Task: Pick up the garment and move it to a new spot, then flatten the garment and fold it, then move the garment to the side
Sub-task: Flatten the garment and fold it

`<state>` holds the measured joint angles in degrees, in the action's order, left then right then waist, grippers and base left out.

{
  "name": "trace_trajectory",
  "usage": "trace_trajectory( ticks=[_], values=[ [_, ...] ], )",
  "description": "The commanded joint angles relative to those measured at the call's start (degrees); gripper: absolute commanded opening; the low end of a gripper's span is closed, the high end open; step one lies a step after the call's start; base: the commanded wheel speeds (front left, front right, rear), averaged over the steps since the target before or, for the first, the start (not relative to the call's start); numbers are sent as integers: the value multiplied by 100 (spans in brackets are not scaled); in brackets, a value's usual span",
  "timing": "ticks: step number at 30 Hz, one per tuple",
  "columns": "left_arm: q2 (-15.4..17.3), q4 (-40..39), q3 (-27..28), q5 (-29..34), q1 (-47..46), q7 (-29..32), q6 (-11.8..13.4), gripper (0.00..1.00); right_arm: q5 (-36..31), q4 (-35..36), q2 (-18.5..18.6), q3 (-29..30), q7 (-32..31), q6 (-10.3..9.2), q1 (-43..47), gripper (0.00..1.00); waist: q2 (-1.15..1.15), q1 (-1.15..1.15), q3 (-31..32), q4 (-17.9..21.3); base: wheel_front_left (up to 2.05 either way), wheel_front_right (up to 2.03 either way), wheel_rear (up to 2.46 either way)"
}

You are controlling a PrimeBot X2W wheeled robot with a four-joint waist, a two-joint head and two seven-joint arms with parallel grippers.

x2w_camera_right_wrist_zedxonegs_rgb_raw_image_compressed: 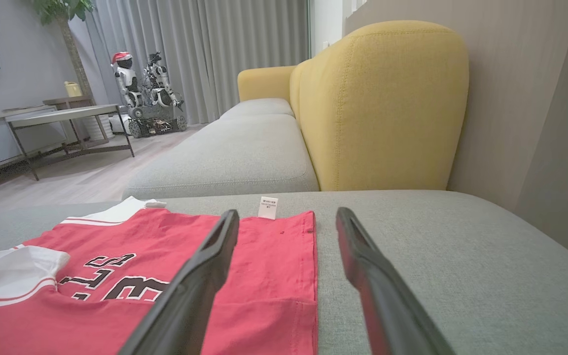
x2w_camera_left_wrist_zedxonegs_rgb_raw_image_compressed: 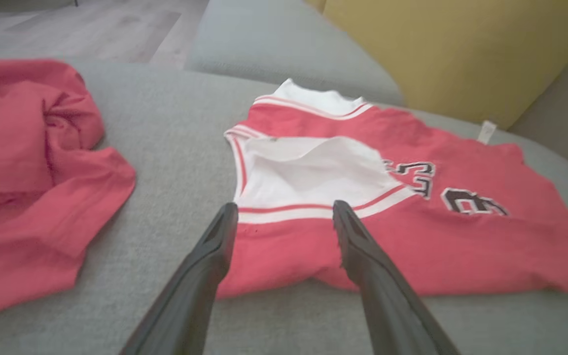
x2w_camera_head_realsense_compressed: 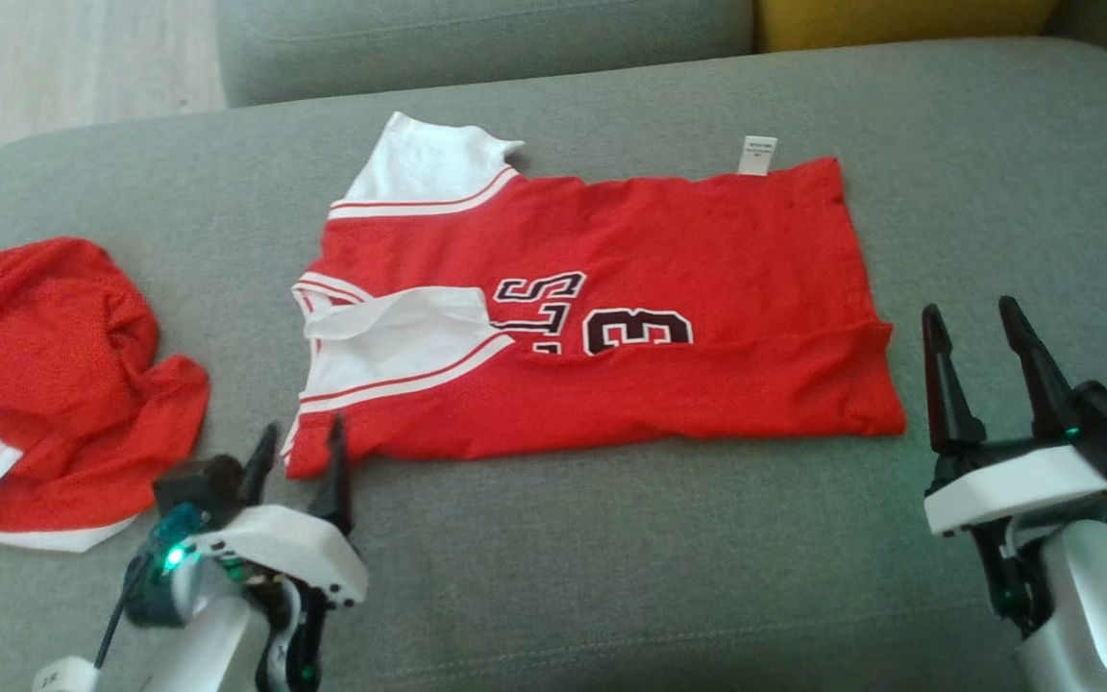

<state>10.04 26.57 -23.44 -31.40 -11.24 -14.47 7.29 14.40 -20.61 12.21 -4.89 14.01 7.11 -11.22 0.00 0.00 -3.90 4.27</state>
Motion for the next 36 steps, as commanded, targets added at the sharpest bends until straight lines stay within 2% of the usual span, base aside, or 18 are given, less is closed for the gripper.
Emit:
trace_trajectory(
  ticks=[1, 5, 13, 19, 20, 21, 22, 30, 36],
  values=[
    [110, -4, 248, 45, -383, -49, 101, 100, -86, 283, -14, -40, -37, 37, -68, 100, 0, 0, -58, 91, 0, 0, 0],
    [167, 642, 268, 163, -583, 77, 381, 100, -235, 584, -178, 62, -156, 37, 25, 100, 0, 0, -134, 256, 0, 0, 0],
    [157, 1353, 184, 84, -922, 361, 213, 100, -378, 854, -262, 267, -282, 37, 179, 100, 0, 0, -255, 432, 0, 0, 0],
    [128, 1777, -35, 101, -1125, 840, 53, 100, -434, 950, -310, 331, -316, 37, 187, 100, 0, 0, -314, 475, 0, 0, 0],
    [124, 1822, -68, 89, -1151, 916, -6, 73, -442, 957, -314, 341, -318, 37, 187, 100, 0, 0, -317, 475, 0, 0, 0],
    [121, 1853, -86, 76, -1176, 956, -53, 20, -452, 964, -318, 353, -321, 37, 186, 100, 0, 0, -317, 472, 0, 0, 0],
    [121, 1868, -104, 74, -1197, 962, -89, 0, -462, 969, -321, 366, -324, 37, 185, 100, 0, 0, -315, 467, 0, 0, 0],
    [125, 1693, -12, 36, -1276, 487, -92, 0, -521, 905, -395, 452, -380, 37, 209, 100, 0, 0, -249, 384, 0, 0, 0],
    [82, 1062, 122, 56, -1166, 62, 4, 0, -491, 575, -576, 625, -650, 37, 192, 100, 0, 0, -241, 260, 0, 0, 0]
  ],
)
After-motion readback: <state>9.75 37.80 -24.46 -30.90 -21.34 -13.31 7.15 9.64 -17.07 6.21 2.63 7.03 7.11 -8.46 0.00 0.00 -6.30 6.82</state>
